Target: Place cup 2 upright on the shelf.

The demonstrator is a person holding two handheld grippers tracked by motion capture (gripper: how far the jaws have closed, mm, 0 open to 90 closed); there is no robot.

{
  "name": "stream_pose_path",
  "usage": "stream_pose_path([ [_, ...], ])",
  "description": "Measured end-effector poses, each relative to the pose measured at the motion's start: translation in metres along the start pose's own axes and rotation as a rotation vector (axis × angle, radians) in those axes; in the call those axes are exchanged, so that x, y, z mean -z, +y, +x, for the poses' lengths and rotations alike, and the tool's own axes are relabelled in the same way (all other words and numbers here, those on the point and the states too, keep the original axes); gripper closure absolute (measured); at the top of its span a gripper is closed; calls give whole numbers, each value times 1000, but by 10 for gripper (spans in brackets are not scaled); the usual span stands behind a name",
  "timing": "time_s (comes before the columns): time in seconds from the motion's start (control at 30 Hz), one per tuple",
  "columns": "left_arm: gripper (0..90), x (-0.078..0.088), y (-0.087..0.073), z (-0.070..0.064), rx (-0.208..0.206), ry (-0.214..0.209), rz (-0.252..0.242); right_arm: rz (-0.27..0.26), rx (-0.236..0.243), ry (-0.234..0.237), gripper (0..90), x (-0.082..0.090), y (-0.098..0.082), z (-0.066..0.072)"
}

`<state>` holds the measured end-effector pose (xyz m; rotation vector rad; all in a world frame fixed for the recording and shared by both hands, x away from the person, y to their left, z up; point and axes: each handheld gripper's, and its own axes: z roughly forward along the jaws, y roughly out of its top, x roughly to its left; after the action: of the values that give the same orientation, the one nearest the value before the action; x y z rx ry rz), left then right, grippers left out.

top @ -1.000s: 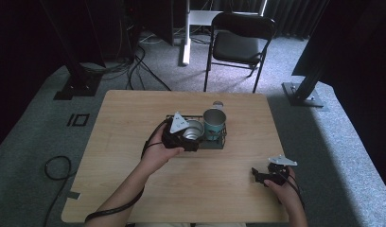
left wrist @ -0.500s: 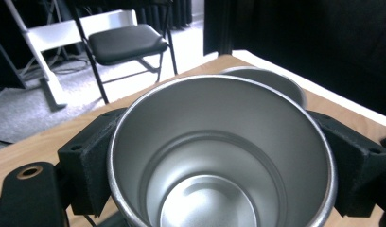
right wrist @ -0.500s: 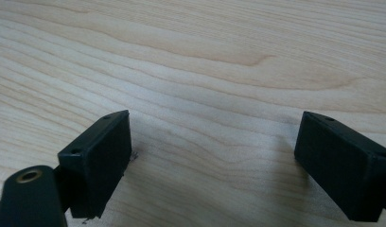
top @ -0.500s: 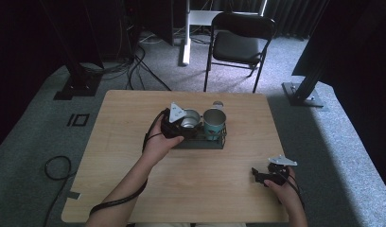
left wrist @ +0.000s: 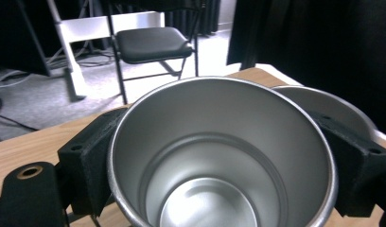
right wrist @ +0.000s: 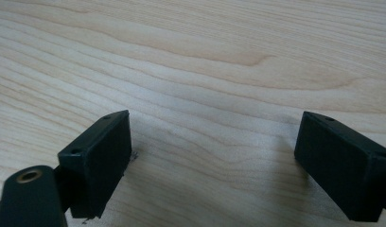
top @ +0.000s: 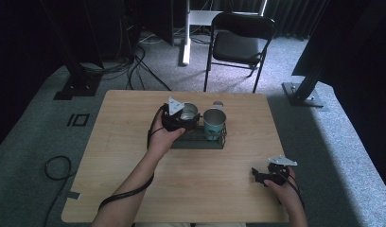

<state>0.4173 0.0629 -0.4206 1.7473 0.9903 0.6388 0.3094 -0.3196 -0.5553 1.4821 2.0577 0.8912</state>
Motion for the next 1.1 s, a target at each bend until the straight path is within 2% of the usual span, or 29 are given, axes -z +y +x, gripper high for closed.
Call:
stream_pose_path([
  [0.1, 139, -8, -3, 2, 18, 25, -11, 1, 0, -1, 114, 0, 0, 0],
  [0.27, 139, -16, -8, 2, 40, 27, -3, 0, -1, 0, 114, 0, 0, 0],
  [0.6, 139, -26, -17, -3, -3, 43, 27, 0, 0, 1, 114, 0, 0, 0],
  [1.1, 139, -35, -33, -5, -15, 46, 55, -1, -1, 2, 114, 0, 0, 0],
])
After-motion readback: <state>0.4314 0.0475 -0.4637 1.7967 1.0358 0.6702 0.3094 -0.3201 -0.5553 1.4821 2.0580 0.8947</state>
